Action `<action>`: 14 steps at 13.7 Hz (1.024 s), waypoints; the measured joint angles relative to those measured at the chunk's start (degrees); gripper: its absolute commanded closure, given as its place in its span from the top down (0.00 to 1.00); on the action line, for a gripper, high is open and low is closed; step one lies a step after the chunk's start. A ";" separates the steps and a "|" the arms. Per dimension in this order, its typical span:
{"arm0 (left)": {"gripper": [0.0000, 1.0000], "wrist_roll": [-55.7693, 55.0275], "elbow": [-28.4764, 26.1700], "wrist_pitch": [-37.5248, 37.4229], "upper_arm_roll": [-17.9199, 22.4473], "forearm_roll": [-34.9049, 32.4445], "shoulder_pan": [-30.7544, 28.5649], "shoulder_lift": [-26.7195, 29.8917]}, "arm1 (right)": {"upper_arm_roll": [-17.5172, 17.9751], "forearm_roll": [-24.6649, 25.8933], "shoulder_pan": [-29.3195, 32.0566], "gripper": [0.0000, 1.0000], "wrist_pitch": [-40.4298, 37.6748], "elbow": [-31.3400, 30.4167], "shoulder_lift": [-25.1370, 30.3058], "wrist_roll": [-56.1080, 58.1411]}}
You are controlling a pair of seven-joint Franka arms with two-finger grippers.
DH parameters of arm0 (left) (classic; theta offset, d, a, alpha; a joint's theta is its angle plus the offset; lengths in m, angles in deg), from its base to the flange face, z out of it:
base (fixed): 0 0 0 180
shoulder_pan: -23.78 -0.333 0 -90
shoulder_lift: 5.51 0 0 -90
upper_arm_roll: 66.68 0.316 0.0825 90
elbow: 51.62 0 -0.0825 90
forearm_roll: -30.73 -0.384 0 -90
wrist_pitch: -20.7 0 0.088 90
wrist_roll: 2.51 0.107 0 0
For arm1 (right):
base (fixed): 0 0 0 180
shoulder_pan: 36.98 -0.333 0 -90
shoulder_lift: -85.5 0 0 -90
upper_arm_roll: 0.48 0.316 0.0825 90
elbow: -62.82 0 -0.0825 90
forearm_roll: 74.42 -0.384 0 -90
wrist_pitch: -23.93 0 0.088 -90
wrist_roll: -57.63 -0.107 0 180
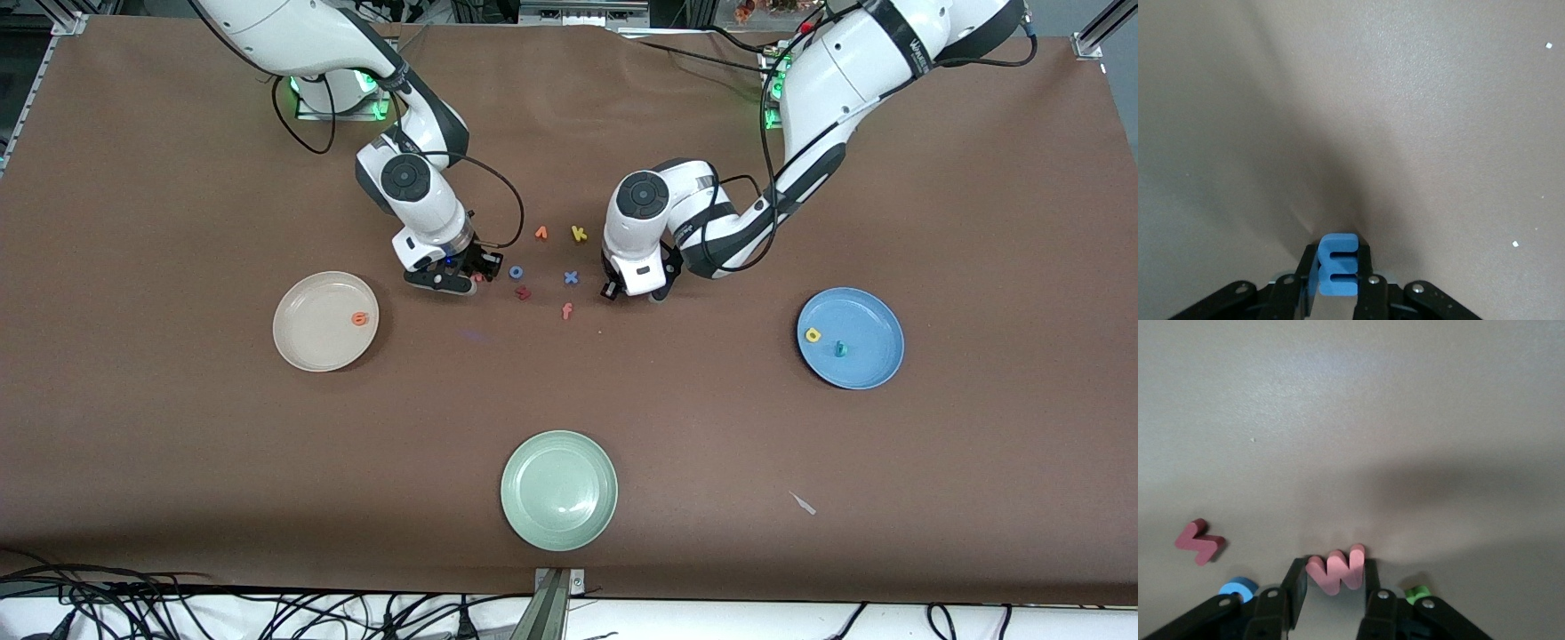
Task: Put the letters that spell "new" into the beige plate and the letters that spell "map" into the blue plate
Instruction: 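Drop the blue E on the blue plate while the right gripper drops w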
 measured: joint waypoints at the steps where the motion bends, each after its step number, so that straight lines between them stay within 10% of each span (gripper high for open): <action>1: 0.00 0.40 0.39 -1.16 0.01 0.00 0.01 0.00 | -0.07 0.19 0.00 0.17 0.05 -0.01 -0.16 0.04; 9: 0.00 29.80 17.06 -27.96 0.24 8.67 -2.85 0.42 | -3.64 0.95 0.35 0.17 -19.09 7.56 4.37 9.96; 14: 0.00 58.20 22.61 -40.30 0.41 9.40 -12.12 0.45 | -14.05 0.90 0.85 0.19 -26.16 9.70 8.49 33.07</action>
